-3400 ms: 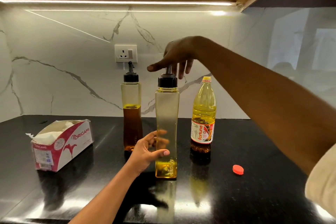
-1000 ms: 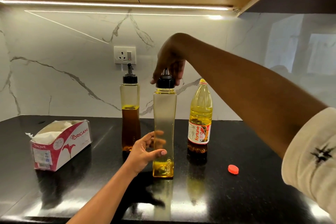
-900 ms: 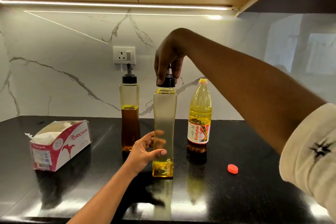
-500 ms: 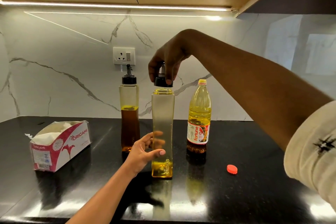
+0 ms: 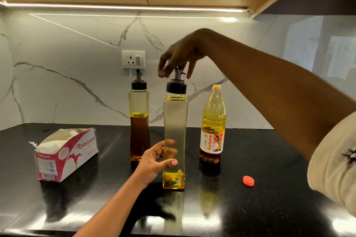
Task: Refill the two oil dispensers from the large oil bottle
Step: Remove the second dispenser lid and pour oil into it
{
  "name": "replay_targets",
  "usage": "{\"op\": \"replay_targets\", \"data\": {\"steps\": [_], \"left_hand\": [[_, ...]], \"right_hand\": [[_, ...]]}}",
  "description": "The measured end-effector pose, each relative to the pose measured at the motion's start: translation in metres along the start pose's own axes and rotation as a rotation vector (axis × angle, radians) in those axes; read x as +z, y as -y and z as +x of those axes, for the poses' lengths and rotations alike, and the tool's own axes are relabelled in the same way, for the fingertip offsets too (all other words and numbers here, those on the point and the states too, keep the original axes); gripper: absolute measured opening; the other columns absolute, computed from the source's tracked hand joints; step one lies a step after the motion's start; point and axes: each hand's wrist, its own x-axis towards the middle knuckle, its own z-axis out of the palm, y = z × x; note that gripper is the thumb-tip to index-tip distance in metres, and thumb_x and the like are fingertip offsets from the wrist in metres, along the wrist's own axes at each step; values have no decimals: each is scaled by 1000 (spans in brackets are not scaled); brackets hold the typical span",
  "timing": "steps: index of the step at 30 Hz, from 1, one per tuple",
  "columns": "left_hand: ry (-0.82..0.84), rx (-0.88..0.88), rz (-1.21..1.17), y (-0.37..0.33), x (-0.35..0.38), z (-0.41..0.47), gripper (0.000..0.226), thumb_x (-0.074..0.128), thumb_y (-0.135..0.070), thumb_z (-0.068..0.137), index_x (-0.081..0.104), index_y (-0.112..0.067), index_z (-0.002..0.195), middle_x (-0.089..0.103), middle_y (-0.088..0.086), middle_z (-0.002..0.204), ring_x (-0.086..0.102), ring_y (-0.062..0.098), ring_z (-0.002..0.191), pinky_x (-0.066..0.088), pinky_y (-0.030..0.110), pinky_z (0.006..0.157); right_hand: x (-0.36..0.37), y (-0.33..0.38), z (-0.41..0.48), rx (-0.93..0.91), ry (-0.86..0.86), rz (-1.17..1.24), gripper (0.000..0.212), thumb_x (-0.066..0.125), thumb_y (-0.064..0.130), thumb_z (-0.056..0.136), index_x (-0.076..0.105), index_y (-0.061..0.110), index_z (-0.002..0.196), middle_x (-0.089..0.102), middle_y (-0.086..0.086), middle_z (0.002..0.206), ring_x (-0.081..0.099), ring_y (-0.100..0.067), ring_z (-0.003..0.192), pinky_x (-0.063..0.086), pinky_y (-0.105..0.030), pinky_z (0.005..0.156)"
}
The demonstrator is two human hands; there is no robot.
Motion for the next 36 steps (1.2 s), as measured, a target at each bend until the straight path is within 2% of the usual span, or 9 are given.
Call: {"op": "replay_targets", "data": {"steps": [3, 5, 8, 10, 12, 15, 25, 32, 36], "left_hand": [[-5, 1, -3, 0, 0, 0, 75, 90, -46, 53, 62, -27, 120, 71, 7, 107, 66, 22, 106, 55, 26, 79], [-9, 4, 1, 0, 1, 0, 77, 91, -47, 52, 62, -27, 120, 71, 5, 107, 67, 22, 104, 56, 27, 78], [-6, 4, 6, 0, 1, -1, 78, 91, -48, 51, 62, -26, 121, 71, 5, 107, 67, 21, 104, 56, 28, 80], [-6, 3, 7, 0, 1, 0, 79, 90, -48, 51, 61, -25, 122, 71, 5, 107, 66, 21, 105, 56, 28, 81], [-7, 2, 3, 0, 0, 0, 81, 90, -49, 51, 61, -24, 122, 71, 5, 107, 66, 22, 106, 56, 27, 80], [-11, 2, 0, 0, 0, 0, 81, 90, -50, 50, 62, -24, 121, 71, 6, 106, 66, 22, 105, 56, 27, 80], [-5, 15, 23, 3, 1, 3, 79, 90, -51, 51, 61, -27, 121, 71, 5, 108, 66, 21, 106, 56, 27, 80], [-9, -9, 34, 4, 5, 14, 82, 91, -52, 45, 61, -28, 119, 70, 7, 109, 67, 20, 105, 56, 24, 78], [-21, -21, 25, 5, 11, 25, 87, 92, -52, 42, 61, -25, 119, 70, 10, 110, 69, 19, 100, 55, 22, 77]], "right_hand": [[5, 9, 7, 239, -3, -84, 75, 66, 66, 62, 53, 5, 104, 67, -16, 106, 68, -28, 91, 56, -38, 75], [10, 12, 13, 311, 61, -134, 75, 70, 63, 65, 56, 1, 105, 71, -18, 99, 71, -26, 87, 56, -36, 79], [10, 13, 14, 254, 78, -152, 54, 76, 37, 73, 60, 3, 111, 69, -16, 103, 70, -27, 88, 54, -40, 88], [7, 14, 10, 162, 106, -200, 40, 77, 24, 74, 63, 9, 108, 68, -11, 103, 69, -27, 91, 57, -36, 79], [6, 14, 8, 87, 124, -249, 37, 75, 13, 75, 62, 12, 110, 66, -8, 106, 66, -25, 97, 58, -29, 68], [5, 12, 7, 7, 127, -253, 40, 73, 2, 75, 61, 15, 110, 61, -9, 117, 64, -23, 97, 59, -30, 70], [-4, -43, -43, -47, -142, 28, 36, 74, 2, 74, 62, 19, 104, 58, -8, 113, 64, -24, 93, 58, -33, 73], [45, -122, -78, 99, -115, 193, 40, 74, 7, 75, 58, 17, 110, 56, -5, 110, 62, -22, 93, 57, -25, 65], [87, -168, -76, 212, -80, 265, 40, 78, 8, 71, 55, 17, 102, 56, -7, 105, 62, -22, 89, 57, -26, 64]]}}
